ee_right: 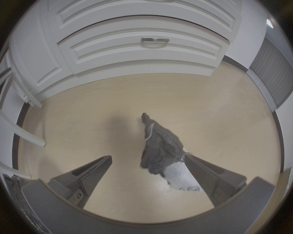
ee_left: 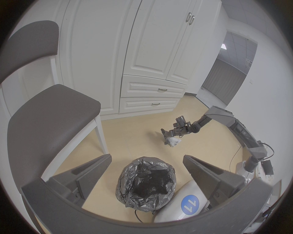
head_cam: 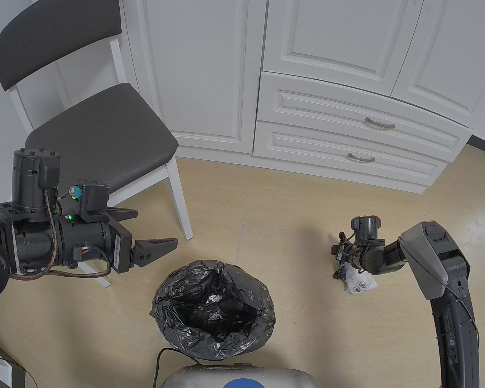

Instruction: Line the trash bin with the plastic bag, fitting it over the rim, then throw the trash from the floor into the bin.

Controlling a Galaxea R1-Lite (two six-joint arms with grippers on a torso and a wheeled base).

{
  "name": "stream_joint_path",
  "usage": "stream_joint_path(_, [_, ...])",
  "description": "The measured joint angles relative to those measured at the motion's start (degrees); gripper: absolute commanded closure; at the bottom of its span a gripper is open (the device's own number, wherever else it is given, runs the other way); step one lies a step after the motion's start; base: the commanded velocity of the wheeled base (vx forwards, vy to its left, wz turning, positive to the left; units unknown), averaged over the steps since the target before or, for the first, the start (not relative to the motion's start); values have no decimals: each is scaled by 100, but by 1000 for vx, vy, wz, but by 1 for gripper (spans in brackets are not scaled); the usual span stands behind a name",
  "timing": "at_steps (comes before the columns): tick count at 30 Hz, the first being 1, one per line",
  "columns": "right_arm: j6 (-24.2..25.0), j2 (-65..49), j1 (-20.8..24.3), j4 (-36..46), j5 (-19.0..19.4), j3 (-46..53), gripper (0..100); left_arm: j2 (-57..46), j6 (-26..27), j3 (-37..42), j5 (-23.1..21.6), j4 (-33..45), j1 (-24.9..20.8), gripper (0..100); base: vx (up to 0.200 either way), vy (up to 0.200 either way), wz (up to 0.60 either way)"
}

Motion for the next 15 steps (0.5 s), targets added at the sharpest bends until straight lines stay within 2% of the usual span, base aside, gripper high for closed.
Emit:
stream_joint_path(8, [37, 829, -257, 279, -7, -1158, 0, 9, 0, -2, 0, 0, 20, 0, 0, 0, 0])
stream_joint_path(15, [56, 1334, -339, 336, -11, -1352, 0, -1, 0, 41, 13, 0, 37, 0, 0, 0, 0])
